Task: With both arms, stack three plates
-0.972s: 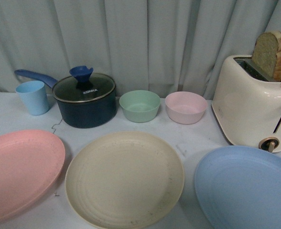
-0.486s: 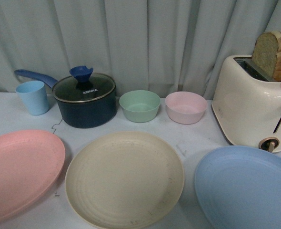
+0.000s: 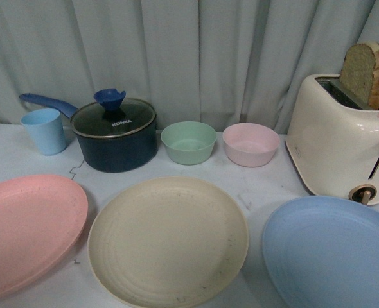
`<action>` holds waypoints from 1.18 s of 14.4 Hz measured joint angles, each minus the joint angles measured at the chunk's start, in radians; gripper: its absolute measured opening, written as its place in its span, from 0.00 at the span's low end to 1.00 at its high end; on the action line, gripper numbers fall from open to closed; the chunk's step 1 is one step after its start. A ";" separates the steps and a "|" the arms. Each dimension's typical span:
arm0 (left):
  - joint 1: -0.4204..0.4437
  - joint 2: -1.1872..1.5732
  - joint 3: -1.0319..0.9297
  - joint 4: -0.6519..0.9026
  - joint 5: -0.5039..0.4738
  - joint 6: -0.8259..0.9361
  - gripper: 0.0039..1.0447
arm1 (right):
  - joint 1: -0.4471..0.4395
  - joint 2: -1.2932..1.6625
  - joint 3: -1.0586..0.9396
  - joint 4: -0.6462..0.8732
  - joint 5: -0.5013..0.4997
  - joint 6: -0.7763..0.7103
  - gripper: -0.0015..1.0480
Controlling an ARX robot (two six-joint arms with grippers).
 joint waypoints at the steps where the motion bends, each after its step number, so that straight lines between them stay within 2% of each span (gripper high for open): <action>1: 0.000 0.000 0.000 0.000 0.000 0.000 0.94 | 0.000 0.000 0.000 0.000 0.000 0.000 0.94; 17: 0.000 0.000 0.000 0.000 0.000 0.000 0.94 | 0.000 0.000 0.000 0.000 0.000 0.000 0.94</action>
